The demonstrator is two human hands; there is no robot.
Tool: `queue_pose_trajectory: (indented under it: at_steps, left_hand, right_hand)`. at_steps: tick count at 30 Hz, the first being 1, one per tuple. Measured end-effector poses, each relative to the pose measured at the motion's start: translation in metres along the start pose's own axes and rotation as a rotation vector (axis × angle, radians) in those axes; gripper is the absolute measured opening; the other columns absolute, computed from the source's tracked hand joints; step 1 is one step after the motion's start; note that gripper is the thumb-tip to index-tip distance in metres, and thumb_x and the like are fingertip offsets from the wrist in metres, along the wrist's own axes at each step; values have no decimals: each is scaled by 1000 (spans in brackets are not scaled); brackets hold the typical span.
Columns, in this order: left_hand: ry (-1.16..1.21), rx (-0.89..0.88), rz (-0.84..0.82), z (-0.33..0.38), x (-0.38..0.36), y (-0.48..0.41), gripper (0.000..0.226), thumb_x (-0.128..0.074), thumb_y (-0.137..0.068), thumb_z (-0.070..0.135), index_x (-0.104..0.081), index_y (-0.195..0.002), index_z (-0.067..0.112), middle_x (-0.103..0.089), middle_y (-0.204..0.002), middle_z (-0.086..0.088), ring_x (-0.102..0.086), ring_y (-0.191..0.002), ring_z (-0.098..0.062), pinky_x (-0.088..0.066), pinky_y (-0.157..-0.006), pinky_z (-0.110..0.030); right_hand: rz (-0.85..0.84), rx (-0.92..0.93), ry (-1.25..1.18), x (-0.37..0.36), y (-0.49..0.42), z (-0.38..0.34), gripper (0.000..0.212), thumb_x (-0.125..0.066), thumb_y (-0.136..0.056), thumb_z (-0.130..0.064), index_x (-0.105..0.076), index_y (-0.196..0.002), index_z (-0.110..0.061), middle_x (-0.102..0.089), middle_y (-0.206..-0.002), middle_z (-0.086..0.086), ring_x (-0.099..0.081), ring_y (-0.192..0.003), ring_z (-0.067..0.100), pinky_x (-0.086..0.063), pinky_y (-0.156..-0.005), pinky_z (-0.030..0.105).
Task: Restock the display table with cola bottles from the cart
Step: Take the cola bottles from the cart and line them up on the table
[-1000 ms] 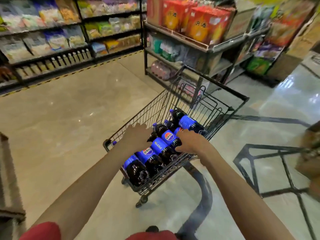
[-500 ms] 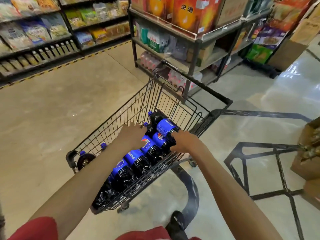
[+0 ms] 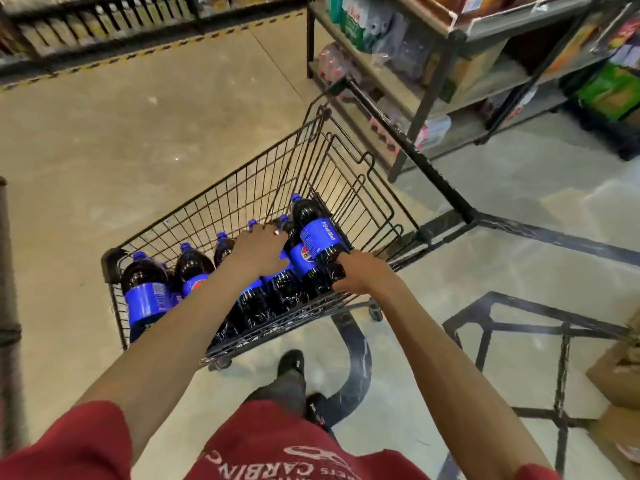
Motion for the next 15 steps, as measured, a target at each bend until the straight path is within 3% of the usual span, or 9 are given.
queue_pose_trajectory:
  at_steps: [7, 15]
  left_hand:
    - [134, 68, -43, -2, -14, -63, 55, -53, -99, 45, -42, -144, 16, -45, -143, -16, -42, -133, -37, -42, -102, -50]
    - [457, 143, -64, -23, -37, -145, 54, -54, -99, 49, -46, -138, 14, -57, -130, -12, -56, -118, -34, -48, -87, -44]
  right_hand:
    - [-55, 12, 25, 2, -55, 18, 55, -67, -91, -40, -49, -135, -14, -56, -126, 13, -58, -114, 32, -50, -92, 42]
    - [-121, -52, -66, 10, -138, 34, 57, -67, -91, -42, -48, -134, -11, -55, -127, 16, -57, -116, 36, -51, -95, 44]
Point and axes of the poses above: each hand's wrist, its own y-axis away from the middle knuckle, its own x-axis out of the back of the hand, z = x × y, the point moved 4 cm from there along -y, towards the middle knuckle
